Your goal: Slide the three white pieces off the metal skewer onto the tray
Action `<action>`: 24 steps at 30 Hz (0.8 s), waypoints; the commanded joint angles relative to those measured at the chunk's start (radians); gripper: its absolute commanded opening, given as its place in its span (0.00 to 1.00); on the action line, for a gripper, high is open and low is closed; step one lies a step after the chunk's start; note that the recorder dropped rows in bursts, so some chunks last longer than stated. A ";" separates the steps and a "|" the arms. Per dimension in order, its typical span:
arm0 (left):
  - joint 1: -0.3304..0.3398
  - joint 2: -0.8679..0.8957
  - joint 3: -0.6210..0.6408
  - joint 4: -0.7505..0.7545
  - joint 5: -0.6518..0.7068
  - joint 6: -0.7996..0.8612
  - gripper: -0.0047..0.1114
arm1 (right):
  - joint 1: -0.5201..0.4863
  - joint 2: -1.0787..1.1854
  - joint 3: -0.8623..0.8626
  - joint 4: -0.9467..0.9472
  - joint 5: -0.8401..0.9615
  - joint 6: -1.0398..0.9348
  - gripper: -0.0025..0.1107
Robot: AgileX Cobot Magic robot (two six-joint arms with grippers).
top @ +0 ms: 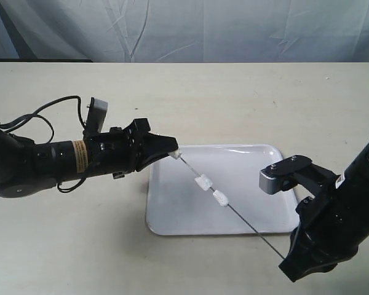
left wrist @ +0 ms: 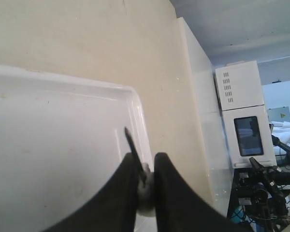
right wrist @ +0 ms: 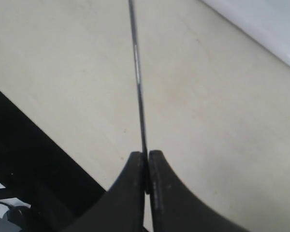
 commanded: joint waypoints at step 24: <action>0.122 0.006 -0.005 -0.077 -0.009 0.005 0.07 | -0.002 -0.008 0.011 -0.068 0.074 0.024 0.02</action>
